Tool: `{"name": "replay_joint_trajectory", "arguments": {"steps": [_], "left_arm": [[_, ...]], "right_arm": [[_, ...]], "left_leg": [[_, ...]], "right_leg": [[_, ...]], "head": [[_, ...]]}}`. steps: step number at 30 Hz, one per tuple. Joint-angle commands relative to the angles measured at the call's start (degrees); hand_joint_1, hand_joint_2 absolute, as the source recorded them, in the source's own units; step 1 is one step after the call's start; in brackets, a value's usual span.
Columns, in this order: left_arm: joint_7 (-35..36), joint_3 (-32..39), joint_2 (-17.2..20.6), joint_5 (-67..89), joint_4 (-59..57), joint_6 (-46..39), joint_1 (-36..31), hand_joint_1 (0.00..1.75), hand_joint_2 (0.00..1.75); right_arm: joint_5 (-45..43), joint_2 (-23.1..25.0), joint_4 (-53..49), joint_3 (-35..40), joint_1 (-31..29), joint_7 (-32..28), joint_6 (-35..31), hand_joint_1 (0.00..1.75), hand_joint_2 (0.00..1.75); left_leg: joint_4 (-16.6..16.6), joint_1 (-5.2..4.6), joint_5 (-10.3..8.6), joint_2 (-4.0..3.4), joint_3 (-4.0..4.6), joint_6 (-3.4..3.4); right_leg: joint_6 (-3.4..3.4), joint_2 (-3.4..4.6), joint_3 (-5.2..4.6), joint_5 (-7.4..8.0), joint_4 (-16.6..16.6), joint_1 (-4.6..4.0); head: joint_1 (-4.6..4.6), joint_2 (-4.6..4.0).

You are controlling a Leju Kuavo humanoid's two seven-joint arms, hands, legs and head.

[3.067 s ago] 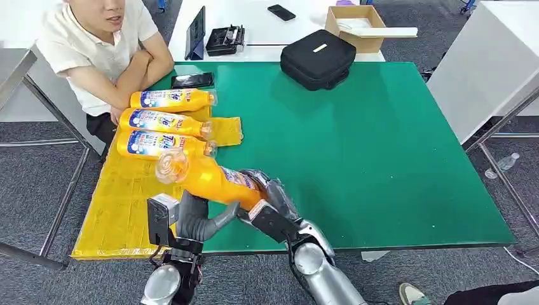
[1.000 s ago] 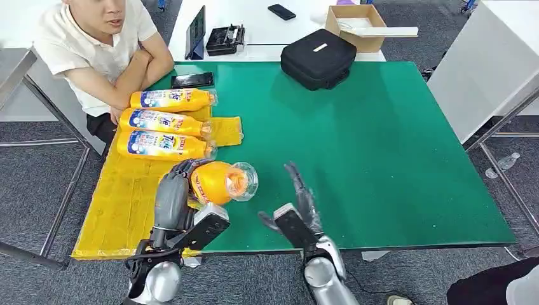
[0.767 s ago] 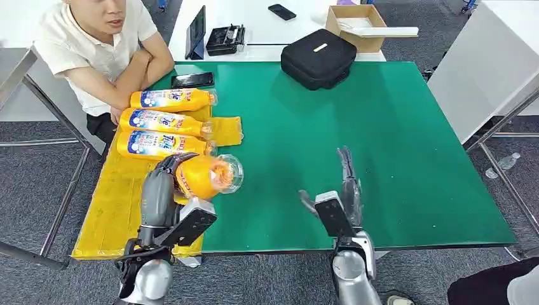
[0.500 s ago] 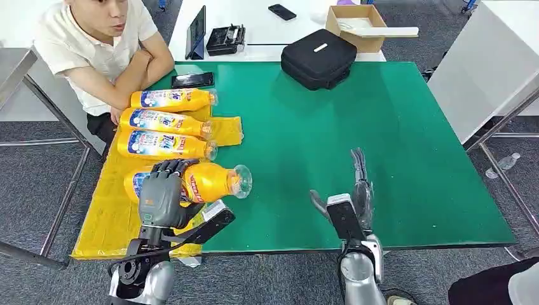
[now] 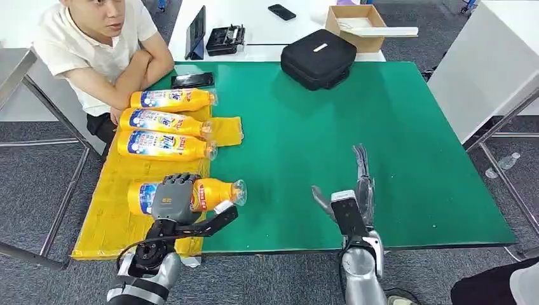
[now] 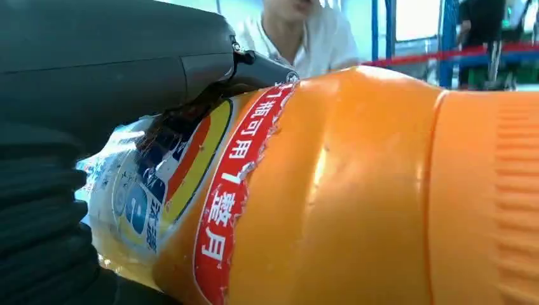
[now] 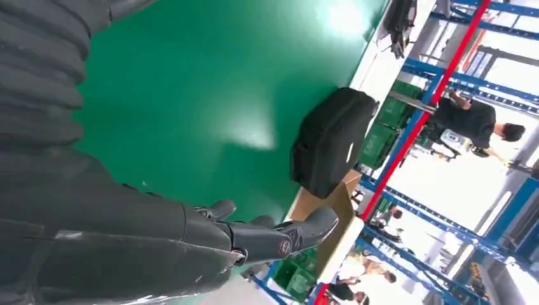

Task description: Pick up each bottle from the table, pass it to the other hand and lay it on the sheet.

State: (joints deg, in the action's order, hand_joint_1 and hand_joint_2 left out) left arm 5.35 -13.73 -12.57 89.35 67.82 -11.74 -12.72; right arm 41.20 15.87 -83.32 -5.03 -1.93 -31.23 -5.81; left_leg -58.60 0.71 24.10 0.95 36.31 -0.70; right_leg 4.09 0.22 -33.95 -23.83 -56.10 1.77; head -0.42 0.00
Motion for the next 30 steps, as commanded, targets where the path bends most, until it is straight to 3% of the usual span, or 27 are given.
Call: {"name": "replay_joint_trajectory", "arguments": {"steps": [1,8,9,10,13,20,30], "left_arm": [[1.3,-0.6,2.3,0.6,-21.2,0.2,-8.6,1.75,1.75],[1.6,-0.9,2.4,0.6,-24.6,0.7,-9.9,1.75,1.75],[1.6,-1.3,2.5,0.6,-25.3,1.0,-10.3,1.33,1.75],[1.6,-1.0,2.3,0.6,-26.5,1.8,-10.8,0.37,1.75],[2.3,-2.7,2.9,0.6,-30.7,5.0,-12.5,0.02,1.75],[1.8,-2.4,2.9,0.6,-35.7,5.5,-13.8,0.0,1.75],[-1.0,-2.3,3.0,0.6,-37.4,8.1,-13.7,0.0,1.75]], "right_arm": [[-0.7,-1.1,7.0,-0.8,-3.6,-0.4,1.0,0.0,1.75],[-0.9,-1.3,7.6,-0.9,-4.0,-0.5,1.0,0.0,1.75],[-1.0,-1.4,7.8,-1.1,-4.2,-0.6,1.0,0.0,1.75],[-1.2,-1.4,8.1,-1.3,-4.4,-0.6,1.0,0.0,1.75],[-1.5,-1.7,9.6,-1.6,-5.2,-0.8,1.2,0.0,1.75],[-1.9,-2.0,11.6,-1.9,-6.3,-1.5,1.2,0.0,1.75],[-2.0,-2.8,13.1,-2.5,-6.2,-2.2,0.5,0.0,1.75]], "left_leg": [[0.1,0.03,0.05,-0.03,-0.46,0.01],[0.1,0.01,0.04,-0.13,-0.33,0.01],[0.1,0.03,0.08,-0.21,-0.46,0.01],[0.1,0.04,0.1,-0.27,-0.58,0.01],[0.1,0.05,0.1,-0.27,-0.58,0.01],[0.1,0.0,-0.07,0.16,-0.66,-0.01],[0.2,-0.01,-0.15,0.07,-1.13,0.0]], "right_leg": [[-0.28,-0.07,0.49,-0.06,0.2,-0.09],[-0.2,0.08,0.32,0.0,0.1,-0.05],[-0.3,0.12,0.44,-0.02,0.1,-0.1],[-0.38,0.14,0.54,-0.03,0.1,-0.11],[-0.37,0.13,0.54,-0.03,0.1,-0.13],[-0.18,-0.18,0.77,-0.02,0.1,-0.03],[-0.26,-0.11,1.18,0.1,0.2,-0.04]], "head": [[0.0,0.0],[0.0,0.0],[0.0,0.0],[0.0,0.0],[0.0,0.0],[0.0,0.0],[0.0,0.0]]}}
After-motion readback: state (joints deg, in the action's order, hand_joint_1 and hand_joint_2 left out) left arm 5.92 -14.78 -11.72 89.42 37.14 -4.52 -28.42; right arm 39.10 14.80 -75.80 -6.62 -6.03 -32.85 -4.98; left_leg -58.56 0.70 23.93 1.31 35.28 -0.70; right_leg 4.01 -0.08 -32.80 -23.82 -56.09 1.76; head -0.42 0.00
